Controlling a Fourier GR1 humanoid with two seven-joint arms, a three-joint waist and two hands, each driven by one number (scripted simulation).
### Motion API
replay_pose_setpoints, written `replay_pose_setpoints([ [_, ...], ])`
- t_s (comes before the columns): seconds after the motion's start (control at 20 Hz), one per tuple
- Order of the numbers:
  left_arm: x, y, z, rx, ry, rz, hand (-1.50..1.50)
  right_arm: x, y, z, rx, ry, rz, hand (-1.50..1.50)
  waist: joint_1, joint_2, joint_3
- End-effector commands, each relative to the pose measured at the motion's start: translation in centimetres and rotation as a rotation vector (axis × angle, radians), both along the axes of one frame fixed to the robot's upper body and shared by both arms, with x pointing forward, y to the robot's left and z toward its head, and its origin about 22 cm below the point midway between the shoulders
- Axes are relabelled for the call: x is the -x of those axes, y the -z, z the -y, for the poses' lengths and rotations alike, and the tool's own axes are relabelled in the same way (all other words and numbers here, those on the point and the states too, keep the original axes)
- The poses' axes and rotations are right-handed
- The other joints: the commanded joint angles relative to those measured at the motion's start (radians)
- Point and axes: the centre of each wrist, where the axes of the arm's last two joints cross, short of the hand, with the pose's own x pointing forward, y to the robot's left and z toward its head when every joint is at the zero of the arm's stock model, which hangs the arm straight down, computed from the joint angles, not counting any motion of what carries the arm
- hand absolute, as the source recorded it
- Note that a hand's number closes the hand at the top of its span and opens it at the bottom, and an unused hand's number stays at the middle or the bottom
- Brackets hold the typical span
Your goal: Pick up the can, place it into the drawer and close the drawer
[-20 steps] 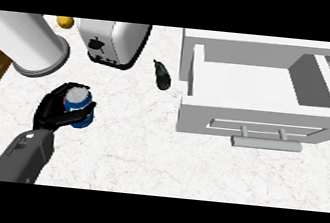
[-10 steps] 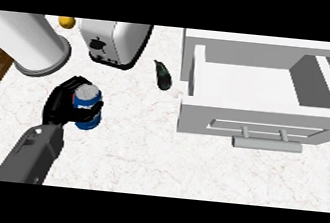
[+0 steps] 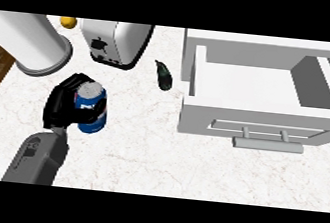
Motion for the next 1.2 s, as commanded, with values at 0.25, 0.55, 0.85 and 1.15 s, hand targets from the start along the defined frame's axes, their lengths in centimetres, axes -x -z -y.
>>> replay_pose_setpoints([
  [0.25, -0.5, -7.0, 6.3, -0.030, 0.084, 0.076, 1.50, 0.2, -0.5, 0.0, 0.010, 0.014, -0.009, -1.50, -0.003, 0.001, 0.000],
  [0.55, -2.0, -12.6, 11.1, -0.065, 0.138, 0.097, 1.50, -0.7, -0.7, 0.3, 0.006, 0.002, -0.004, -1.50, -0.006, 0.002, 0.000],
  [0.85, -3.7, -15.2, 15.6, -0.111, 0.169, 0.113, 1.50, -0.1, -0.1, 0.6, 0.019, 0.014, 0.009, -1.50, -0.015, 0.004, 0.000],
  [1.15, -4.4, -20.2, 19.2, -0.130, 0.195, 0.153, 1.50, -0.3, -2.0, 1.5, 0.012, 0.028, 0.023, -1.50, -0.015, 0.003, 0.000],
])
